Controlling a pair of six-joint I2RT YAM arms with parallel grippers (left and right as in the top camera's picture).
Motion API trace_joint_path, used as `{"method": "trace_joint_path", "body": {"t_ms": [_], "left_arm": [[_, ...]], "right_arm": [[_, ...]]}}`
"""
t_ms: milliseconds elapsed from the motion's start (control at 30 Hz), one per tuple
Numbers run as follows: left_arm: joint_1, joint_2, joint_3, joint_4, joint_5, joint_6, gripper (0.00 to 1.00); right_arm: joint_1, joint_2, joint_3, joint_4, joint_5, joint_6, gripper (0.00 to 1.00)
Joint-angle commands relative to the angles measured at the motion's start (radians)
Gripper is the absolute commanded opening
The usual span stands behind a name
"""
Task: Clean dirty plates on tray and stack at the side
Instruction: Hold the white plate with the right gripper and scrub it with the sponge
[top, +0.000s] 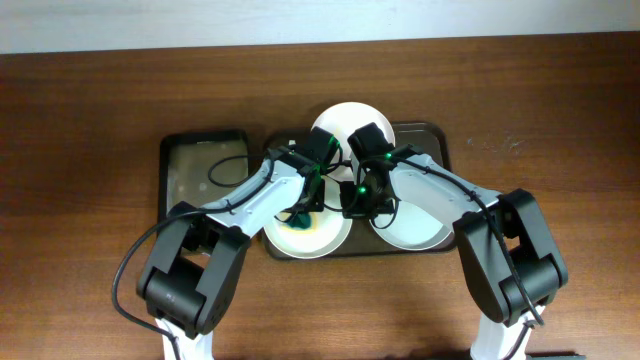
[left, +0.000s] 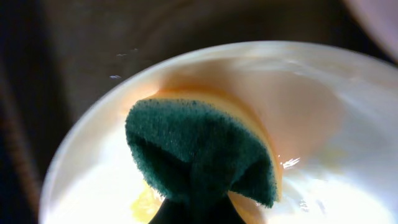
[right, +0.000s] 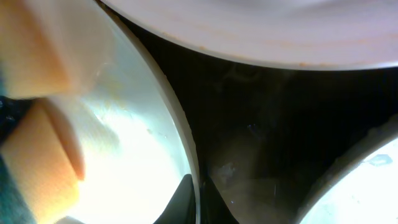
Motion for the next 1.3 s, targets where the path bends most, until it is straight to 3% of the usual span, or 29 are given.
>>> {"method": "trace_joint_path", "body": {"t_ms": [0, 300, 600, 933, 1267], "left_arm": [[0.024, 0.044, -0.031, -0.032, -0.238, 0.002, 0.0], [0.024, 0.026, 0.067, -0.1, -0.282, 0.002, 0.0], [0.025, -0.06, 0.114, -0.084, 0.048, 0.002, 0.0], [0.029, -0.025, -0.019, 0.061, 0.225, 0.002, 0.0], [0.108, -0.025, -0.219, 0.263, 0.213, 0.007, 0.0]], "right_arm": [[-0.006, 0.023, -0.004, -0.016, 0.057, -0.013, 0.04], [-0.006, 0.023, -0.004, -0.018, 0.078, -0.013, 0.04], [-0.006, 0.023, -0.004, -0.018, 0.078, -0.013, 0.04], [-0.006, 0.023, -0.004, -0.015, 0.078, -0.013, 0.04], [-0.006, 0.023, -0.004, -0.008, 0.078, -0.012, 0.04]]}}
